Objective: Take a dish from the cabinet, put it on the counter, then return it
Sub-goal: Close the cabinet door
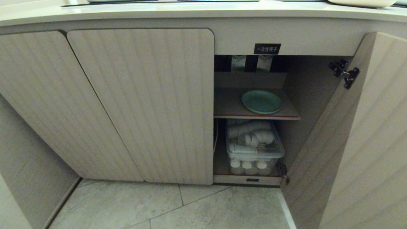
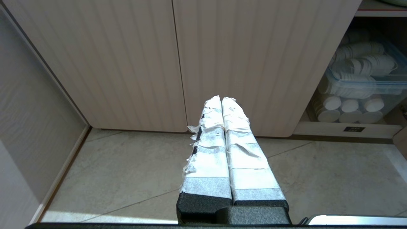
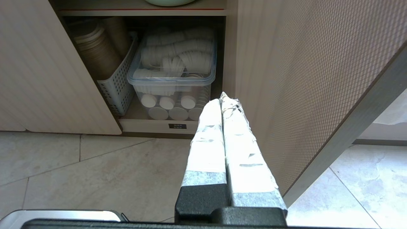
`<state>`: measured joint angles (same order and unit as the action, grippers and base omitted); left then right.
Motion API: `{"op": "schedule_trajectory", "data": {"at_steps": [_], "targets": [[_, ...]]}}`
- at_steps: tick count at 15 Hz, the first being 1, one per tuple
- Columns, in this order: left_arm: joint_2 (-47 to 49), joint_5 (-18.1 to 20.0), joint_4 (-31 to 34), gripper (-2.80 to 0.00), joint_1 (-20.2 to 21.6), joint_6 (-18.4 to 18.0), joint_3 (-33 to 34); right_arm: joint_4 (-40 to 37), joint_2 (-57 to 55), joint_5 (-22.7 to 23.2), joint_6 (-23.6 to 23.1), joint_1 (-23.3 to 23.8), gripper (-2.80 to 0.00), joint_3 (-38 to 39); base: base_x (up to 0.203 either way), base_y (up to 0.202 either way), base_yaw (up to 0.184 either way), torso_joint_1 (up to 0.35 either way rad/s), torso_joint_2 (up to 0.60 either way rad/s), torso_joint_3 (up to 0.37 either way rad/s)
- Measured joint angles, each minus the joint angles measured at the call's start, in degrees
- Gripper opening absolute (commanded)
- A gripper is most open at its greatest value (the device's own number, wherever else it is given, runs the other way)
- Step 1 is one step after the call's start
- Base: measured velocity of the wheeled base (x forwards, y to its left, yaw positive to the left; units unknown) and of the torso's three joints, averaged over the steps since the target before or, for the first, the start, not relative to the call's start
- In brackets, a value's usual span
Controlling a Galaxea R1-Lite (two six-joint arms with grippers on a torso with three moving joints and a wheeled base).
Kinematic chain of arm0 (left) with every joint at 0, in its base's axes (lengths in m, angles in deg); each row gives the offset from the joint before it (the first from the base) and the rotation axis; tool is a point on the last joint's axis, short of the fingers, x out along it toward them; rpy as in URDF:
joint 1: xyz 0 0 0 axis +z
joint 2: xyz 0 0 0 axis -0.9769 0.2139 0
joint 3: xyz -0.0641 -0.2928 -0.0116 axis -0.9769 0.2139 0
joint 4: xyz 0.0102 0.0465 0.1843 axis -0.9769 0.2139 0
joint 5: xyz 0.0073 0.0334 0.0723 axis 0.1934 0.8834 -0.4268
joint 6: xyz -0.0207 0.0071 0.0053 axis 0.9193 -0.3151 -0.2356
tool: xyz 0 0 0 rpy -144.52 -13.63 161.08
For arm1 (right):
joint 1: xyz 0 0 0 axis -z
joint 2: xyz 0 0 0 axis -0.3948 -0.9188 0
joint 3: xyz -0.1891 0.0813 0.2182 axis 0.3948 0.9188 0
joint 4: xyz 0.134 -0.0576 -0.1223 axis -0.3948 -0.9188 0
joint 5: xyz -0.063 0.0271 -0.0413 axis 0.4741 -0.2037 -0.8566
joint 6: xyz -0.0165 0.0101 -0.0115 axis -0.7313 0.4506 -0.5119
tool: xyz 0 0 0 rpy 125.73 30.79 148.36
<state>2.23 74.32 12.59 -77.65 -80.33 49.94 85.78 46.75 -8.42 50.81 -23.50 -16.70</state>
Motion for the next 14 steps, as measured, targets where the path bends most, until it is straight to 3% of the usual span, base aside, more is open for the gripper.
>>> {"op": "schedule_trajectory", "data": {"at_steps": [4, 8, 11, 14], "targets": [[0.0, 0.0, 0.0, -2.80, 0.0, 0.0, 0.0, 3.4, 0.0, -1.9, -0.3, 0.0, -2.80, 0.0, 0.000, 0.000, 0.000, 0.000, 0.00, 0.000], [0.0, 0.0, 0.0, -2.80, 0.0, 0.0, 0.0, 13.1, 0.0, -3.3, -1.8, 0.0, -2.80, 0.0, 0.000, 0.000, 0.000, 0.000, 0.00, 0.000], [0.0, 0.0, 0.0, -2.80, 0.0, 0.0, 0.0, 19.5, 0.0, -9.1, -1.9, 0.0, -2.80, 0.0, 0.000, 0.000, 0.000, 0.000, 0.00, 0.000], [0.0, 0.0, 0.0, -2.80, 0.0, 0.0, 0.0, 26.2, 0.0, -11.2, -1.6, 0.0, -2.80, 0.0, 0.000, 0.000, 0.000, 0.000, 0.00, 0.000]]}}
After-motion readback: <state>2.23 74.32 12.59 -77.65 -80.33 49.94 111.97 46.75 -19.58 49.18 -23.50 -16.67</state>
